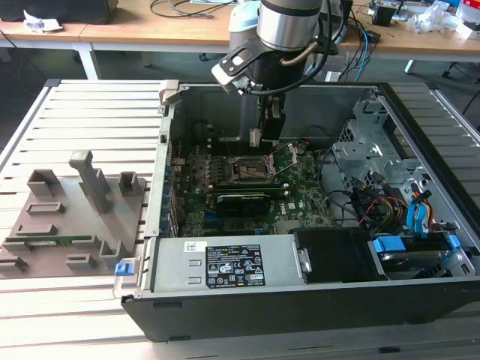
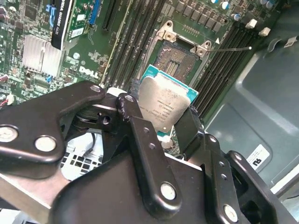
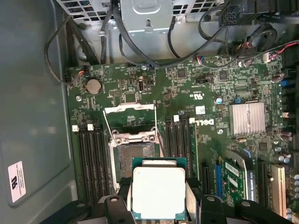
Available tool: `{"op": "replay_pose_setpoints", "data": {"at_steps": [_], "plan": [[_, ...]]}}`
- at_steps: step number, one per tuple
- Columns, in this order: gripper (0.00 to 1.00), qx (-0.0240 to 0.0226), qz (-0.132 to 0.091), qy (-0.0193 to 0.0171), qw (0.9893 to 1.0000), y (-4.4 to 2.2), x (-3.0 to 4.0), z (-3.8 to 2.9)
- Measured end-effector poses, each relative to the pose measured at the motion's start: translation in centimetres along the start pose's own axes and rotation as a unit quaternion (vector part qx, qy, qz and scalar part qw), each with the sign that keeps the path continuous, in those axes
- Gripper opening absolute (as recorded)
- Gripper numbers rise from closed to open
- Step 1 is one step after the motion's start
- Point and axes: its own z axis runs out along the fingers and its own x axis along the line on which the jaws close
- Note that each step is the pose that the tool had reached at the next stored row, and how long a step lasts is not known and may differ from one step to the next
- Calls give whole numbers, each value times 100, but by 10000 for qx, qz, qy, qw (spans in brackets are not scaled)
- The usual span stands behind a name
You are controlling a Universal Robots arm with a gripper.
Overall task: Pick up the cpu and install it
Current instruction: 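Place the cpu into insertion slot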
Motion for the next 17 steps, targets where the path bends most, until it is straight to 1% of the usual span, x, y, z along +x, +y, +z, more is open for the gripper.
{"op": "replay_pose_setpoints", "data": {"at_steps": [2, 3, 4, 6, 10, 12, 14, 17], "plan": [[55, 0, -17, 0, 10000, 0, 0, 0], [55, 0, -60, -3, 10000, 0, 0, 0], [55, -1, -257, -11, 9997, 0, -1, 1], [55, -2, -607, -27, 9982, 0, 0, 3], [55, -2, -617, -34, 9981, 0, 0, 5], [55, -3, -660, -34, 9978, 0, 0, 13], [55, -3, -729, -37, 9973, 1, 0, 51], [55, -3, -740, -37, 9973, 1, 0, 67]]}}
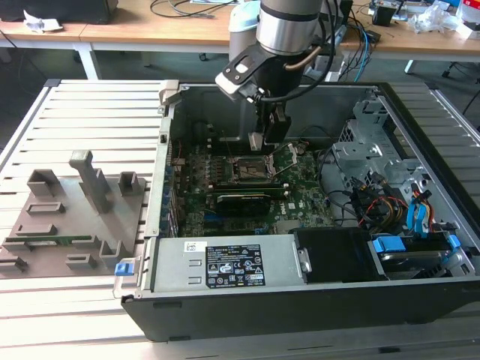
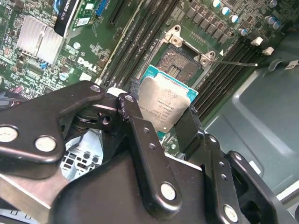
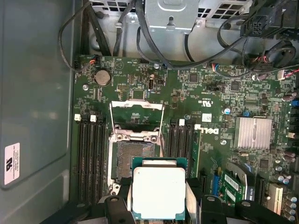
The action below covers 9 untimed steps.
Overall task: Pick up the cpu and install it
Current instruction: 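Place the cpu into insertion slot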
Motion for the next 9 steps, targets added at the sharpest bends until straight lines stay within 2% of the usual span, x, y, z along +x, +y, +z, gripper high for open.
{"op": "replay_pose_setpoints", "data": {"at_steps": [4, 9], "plan": [[55, 0, 0, 0, 10000, 2, 0, 57], [55, 0, 0, -1, 10000, 3, 1, 98]]}}
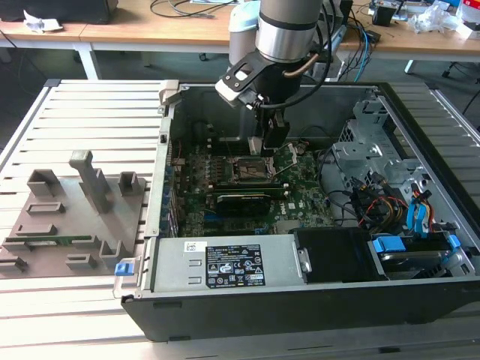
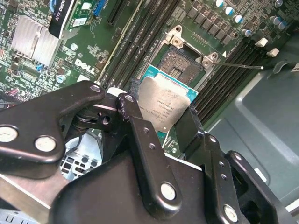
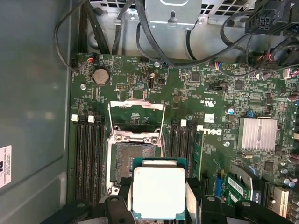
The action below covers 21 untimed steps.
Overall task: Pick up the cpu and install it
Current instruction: 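Place the cpu into insertion slot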
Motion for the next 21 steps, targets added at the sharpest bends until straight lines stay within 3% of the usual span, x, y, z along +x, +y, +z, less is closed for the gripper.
{"op": "replay_pose_setpoints", "data": {"at_steps": [21], "plan": [[55, 0, 0, 0, 10000, 6, 1, 163]]}}
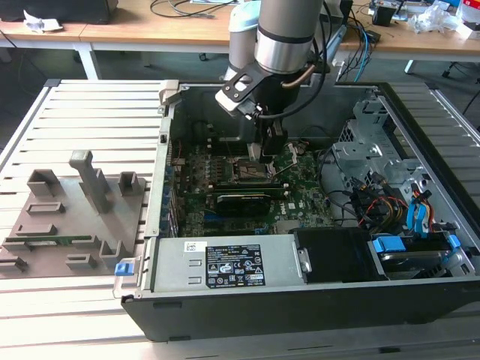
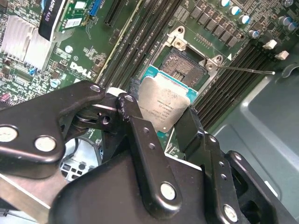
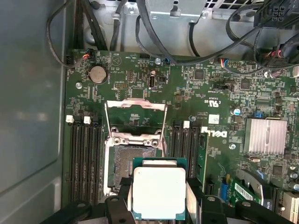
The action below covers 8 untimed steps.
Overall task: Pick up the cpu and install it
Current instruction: 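Place the cpu into insertion slot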
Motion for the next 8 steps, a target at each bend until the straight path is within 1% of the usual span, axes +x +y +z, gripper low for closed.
{"op": "replay_pose_setpoints", "data": {"at_steps": [8], "plan": [[55, 0, 0, 0, 10000, -1, 2, 62]]}}
